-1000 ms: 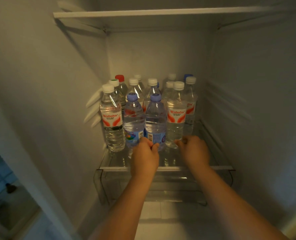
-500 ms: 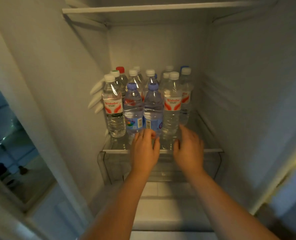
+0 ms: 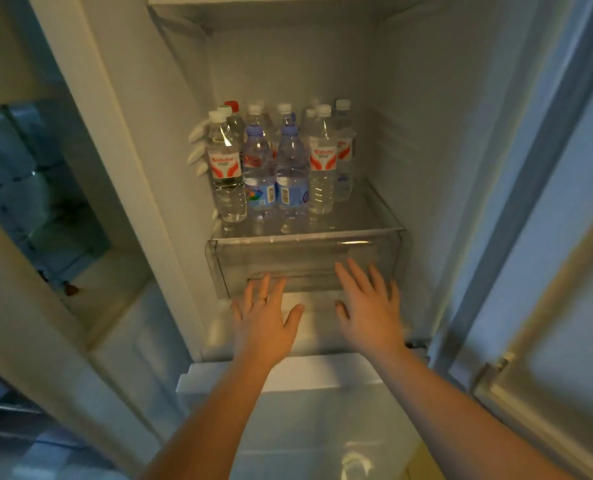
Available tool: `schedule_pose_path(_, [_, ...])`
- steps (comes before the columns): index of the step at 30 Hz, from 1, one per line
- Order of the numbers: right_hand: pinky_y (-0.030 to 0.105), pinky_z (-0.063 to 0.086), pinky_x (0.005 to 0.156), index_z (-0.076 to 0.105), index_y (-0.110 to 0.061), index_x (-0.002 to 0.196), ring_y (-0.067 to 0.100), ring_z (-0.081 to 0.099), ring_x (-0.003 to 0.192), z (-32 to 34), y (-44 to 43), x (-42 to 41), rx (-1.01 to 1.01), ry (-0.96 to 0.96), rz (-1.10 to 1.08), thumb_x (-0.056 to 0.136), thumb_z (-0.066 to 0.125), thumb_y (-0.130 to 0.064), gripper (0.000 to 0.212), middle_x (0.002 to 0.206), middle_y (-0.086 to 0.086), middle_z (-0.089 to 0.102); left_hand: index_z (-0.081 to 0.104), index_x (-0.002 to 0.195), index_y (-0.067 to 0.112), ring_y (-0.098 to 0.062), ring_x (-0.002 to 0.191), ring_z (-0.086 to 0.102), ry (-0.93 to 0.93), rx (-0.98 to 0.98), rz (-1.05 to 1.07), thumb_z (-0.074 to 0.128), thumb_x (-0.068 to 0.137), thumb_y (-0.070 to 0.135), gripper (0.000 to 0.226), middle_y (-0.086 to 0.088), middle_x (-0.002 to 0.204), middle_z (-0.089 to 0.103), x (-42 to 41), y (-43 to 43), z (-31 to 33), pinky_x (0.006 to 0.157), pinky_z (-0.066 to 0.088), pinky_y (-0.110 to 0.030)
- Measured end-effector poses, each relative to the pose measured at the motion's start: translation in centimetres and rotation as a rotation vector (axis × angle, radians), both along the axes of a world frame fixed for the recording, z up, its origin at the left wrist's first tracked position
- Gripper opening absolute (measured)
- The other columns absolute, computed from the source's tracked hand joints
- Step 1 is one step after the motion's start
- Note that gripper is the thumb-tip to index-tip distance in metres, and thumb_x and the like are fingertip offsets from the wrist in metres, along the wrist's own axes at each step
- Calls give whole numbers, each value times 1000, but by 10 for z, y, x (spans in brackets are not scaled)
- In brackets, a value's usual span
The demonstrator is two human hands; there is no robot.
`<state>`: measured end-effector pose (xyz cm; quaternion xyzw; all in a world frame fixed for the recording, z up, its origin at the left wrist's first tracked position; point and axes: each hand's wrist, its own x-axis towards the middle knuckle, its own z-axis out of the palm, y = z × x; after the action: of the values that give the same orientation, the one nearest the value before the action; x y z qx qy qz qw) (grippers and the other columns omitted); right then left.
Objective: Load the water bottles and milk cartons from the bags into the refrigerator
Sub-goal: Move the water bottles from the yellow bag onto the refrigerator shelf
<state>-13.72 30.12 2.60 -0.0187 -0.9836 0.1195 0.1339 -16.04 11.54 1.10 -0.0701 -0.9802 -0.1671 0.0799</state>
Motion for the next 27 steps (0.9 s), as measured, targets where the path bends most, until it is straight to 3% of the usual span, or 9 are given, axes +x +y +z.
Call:
schedule_pose_path(2, [53, 28, 110, 37, -30, 146, 31, 31, 142, -9, -1, 36, -7, 107, 33, 85, 53, -33, 63, 156, -4, 34, 18, 153, 40, -22, 151, 2, 8, 34, -22, 32, 97, 61, 62, 6, 165, 9, 38, -9, -9, 122, 7, -49])
schedule_pose_path(4, [51, 31, 108, 45, -28, 141, 29, 36, 138, -21, -5, 76, -60, 150, 55, 86, 51, -33, 56, 150, -3, 42, 22, 152, 40, -21, 151, 2, 22, 49, -64, 33, 97, 62, 61, 9, 164, 10, 77, -21, -22, 121, 6, -47])
schedule_pose_path(9, [48, 32, 107, 50, -27, 139, 25, 36, 138, -50, -18, 168, -48, 173, 68, 89, 52, -32, 50, 148, -3, 46, 36, 148, 36, -22, 150, 11, 26, 76, -141, 25, 88, 70, 69, 7, 162, 21, 163, -47, -51, 119, 13, -48])
schedule_pose_path(14, [42, 26, 106, 48, -28, 141, 23, 37, 138, -76, -22, 248, -84, 90, 47, 90, 47, -36, 52, 149, -6, 44, 33, 149, 38, -21, 150, 8, -63, 119, -163, 27, 88, 71, 69, 9, 162, 20, 246, -62, -73, 120, 14, -49])
schedule_pose_path(21, [44, 28, 106, 44, -33, 142, 22, 36, 138, -109, -15, 339, -170, -108, -5, 90, 47, -37, 53, 150, -10, 43, 25, 150, 43, -13, 150, 2, -272, 207, -126, 24, 84, 76, 74, 17, 162, 14, 346, -61, -108, 119, 8, -46])
schedule_pose_path(27, [43, 26, 107, 46, -31, 141, 22, 38, 135, -126, 17, 410, -163, -208, 12, 90, 47, -37, 52, 146, -7, 46, 24, 151, 39, -15, 150, 2, -362, 99, -217, 20, 85, 75, 75, 13, 162, 13, 413, -27, -129, 120, 5, -40])
